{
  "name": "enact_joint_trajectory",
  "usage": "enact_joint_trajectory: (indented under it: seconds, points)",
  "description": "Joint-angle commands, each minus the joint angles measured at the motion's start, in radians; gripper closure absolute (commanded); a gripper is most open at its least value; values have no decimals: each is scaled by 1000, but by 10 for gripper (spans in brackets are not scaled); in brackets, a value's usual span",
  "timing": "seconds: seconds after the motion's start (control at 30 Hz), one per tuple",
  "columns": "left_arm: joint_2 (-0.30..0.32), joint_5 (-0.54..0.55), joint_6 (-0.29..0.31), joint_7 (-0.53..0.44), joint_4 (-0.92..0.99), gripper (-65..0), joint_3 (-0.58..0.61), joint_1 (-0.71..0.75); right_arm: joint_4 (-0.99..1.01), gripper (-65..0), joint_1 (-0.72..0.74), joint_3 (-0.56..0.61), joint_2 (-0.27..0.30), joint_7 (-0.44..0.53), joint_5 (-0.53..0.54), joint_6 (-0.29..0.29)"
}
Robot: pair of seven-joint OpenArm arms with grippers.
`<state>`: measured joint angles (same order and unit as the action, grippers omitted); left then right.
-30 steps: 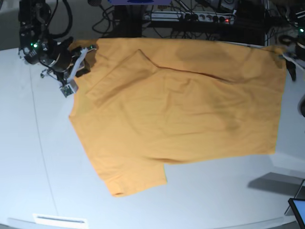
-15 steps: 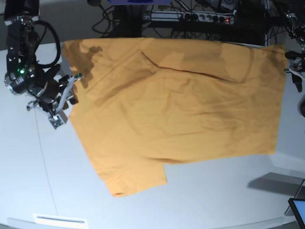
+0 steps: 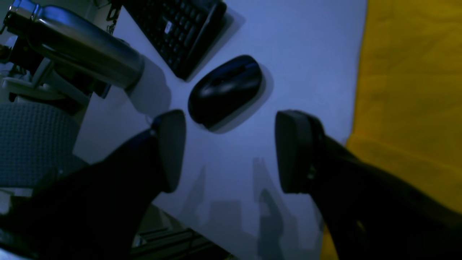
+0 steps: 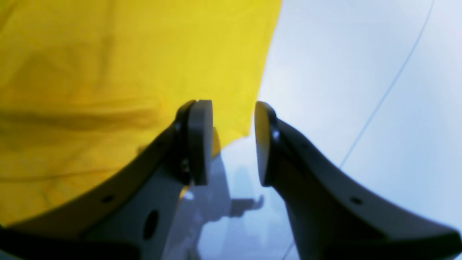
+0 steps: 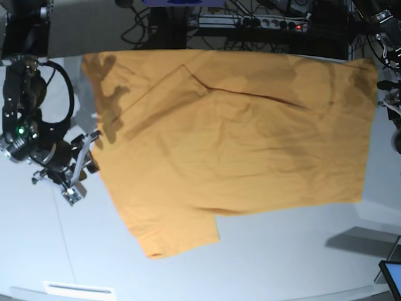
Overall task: Fold the T-shirt properly
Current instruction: 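Release the corner with the right gripper and move it along the shirt side, then lower the right gripper and grasp the orange shirt's side edge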
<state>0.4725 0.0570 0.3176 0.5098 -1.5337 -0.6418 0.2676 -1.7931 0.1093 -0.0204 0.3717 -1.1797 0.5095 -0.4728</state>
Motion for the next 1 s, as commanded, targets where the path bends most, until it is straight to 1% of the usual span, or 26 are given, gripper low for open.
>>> enact_joint_trajectory:
  seconds: [0.0,0.13,0.27,0.33,0.4,0.47,0.5,0.57,0.7,0.77,0.87,0.97]
  points:
    - [30,-3,-10,-18,-14,-386,-8,-4,17,-196,37,-10,-1,16,8,1]
    - [48,-3,-10,-18,-14,-386,47,-6,95,-197,88,-5,-12,17,8,-2]
    - [45,-3,-10,-17,9,-386,64,-55,129,-197,134,-2,-36,17,8,-4]
    - [42,-3,-10,-17,28,-386,66,-75,146,-197,151,-2,-40,17,8,-31]
    - [41,-4,-10,-15,43,-386,69,-98,175,-197,178,-3,-43,17,8,-77]
    - [41,-3,-10,20,48,-386,69,-121,206,-197,195,-8,-52,17,8,-106]
    - [41,-3,-10,45,51,-386,69,-139,221,-197,201,-8,-53,21,7,-111]
    - [41,-3,-10,66,55,-386,69,-170,252,-197,211,-5,-53,40,8,-111]
    - [41,-3,-10,65,58,-386,70,-219,347,-197,246,-2,-56,80,8,-111]
    - [41,-3,-10,63,71,-386,70,-245,388,-197,264,0,-72,93,7,-113]
    - [41,-9,-10,62,92,-386,70,-275,438,-197,297,4,-75,114,7,-113]
    - [41,-12,-10,60,104,-386,70,-288,485,-197,341,69,-75,139,2,-113]
